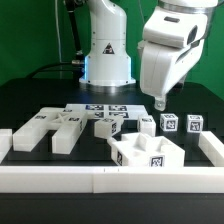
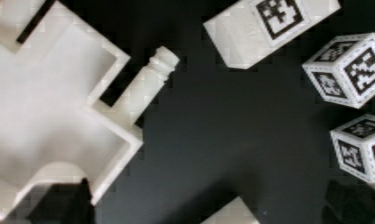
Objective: Assemble chair
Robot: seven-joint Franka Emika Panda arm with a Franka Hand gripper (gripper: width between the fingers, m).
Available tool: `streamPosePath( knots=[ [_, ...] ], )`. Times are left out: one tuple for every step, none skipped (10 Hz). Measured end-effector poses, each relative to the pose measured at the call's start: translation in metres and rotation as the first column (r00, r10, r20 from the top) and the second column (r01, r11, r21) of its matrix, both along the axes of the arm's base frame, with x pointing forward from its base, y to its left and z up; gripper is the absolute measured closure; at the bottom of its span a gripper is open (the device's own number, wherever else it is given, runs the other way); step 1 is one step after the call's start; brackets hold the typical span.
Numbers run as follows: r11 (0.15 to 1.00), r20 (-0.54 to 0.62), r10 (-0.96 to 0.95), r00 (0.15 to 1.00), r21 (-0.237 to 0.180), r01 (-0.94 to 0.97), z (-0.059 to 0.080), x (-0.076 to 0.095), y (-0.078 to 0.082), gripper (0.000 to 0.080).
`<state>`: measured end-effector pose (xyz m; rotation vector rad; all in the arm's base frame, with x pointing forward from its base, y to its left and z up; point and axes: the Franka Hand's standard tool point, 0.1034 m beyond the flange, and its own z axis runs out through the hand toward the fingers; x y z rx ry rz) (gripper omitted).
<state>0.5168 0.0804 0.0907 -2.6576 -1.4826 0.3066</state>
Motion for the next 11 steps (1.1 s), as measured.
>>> streamPosePath(
  knots=[
    [1.0,-0.001,0.004,1.0,0.001,-0.004,0.0,0.0,0.0,0.015],
    [1.0,-0.001,0.004,1.0,0.001,-0.004,0.0,0.0,0.0,0.015],
    [1.0,-0.001,0.004,1.0,0.001,-0.004,0.0,0.0,0.0,0.015],
    [1.0,-0.001,0.003,1.0,0.001,-0.003,0.0,0.0,0.0,0.015],
    [1.0,-0.001,0.003,1.0,0.001,-0.003,0.0,0.0,0.0,0.015],
    [1.0,-0.001,-0.005,1.0,-0.001,0.005,0.0,0.0,0.0,0.015],
    [1.0,0.0,-0.017,1.0,-0.004,0.017,0.0,0.0,0.0,0.015],
    [1.0,0.0,-0.019,1.0,-0.004,0.019,-0.001,0.0,-0.001,0.015],
    [0.997,0.006,-0.082,0.997,-0.01,0.082,-0.003,0.001,-0.003,0.015],
    [0.983,0.008,-0.183,0.983,-0.019,0.183,-0.002,0.005,-0.007,0.015],
    [0.969,0.02,-0.245,0.969,-0.016,0.246,0.0,0.011,-0.01,0.015]
  ],
)
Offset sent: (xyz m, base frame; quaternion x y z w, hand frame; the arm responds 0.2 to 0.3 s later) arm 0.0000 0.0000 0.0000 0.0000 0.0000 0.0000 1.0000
